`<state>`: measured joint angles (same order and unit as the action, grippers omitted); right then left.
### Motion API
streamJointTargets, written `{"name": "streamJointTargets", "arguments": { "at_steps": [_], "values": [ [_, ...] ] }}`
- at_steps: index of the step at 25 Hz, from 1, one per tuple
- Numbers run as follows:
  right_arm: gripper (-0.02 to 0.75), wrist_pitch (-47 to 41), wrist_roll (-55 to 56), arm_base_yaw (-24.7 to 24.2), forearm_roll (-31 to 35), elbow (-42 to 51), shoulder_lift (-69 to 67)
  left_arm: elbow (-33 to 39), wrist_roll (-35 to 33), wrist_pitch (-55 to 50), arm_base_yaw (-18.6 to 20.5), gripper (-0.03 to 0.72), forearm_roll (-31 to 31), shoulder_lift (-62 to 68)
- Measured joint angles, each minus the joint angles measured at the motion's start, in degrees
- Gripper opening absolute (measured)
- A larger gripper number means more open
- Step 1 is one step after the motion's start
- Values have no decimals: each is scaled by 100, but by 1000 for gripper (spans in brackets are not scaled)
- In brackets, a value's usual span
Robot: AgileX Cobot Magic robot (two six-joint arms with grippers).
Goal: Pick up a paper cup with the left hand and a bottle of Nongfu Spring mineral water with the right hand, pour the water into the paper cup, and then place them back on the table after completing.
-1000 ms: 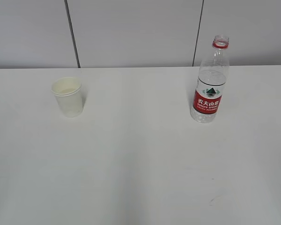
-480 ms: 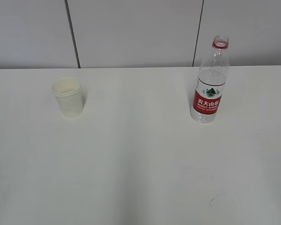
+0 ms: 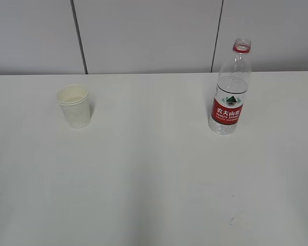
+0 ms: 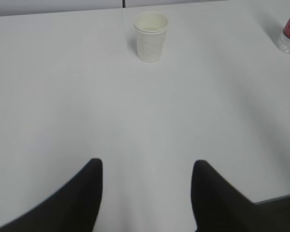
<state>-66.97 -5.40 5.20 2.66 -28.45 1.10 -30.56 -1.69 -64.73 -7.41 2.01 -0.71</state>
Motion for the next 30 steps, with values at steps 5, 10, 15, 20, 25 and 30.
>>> {"name": "streamJointTargets", "arguments": {
  "at_steps": [5, 10, 15, 20, 25, 30],
  "values": [
    [482, 46, 0, 0, 12, 23, 0, 67, 0, 104, 0, 377, 0, 0],
    [482, 59, 0, 0, 12, 23, 0, 68, 0, 110, 0, 376, 0, 0],
    [482, 68, 0, 0, 12, 23, 0, 68, 0, 115, 0, 375, 0, 0],
    [482, 68, 0, 0, 12, 23, 0, 68, 0, 115, 0, 375, 0, 0],
    [482, 68, 0, 0, 12, 23, 0, 68, 0, 115, 0, 375, 0, 0],
    [482, 68, 0, 0, 12, 23, 0, 68, 0, 121, 0, 375, 0, 0]
  ]
}}
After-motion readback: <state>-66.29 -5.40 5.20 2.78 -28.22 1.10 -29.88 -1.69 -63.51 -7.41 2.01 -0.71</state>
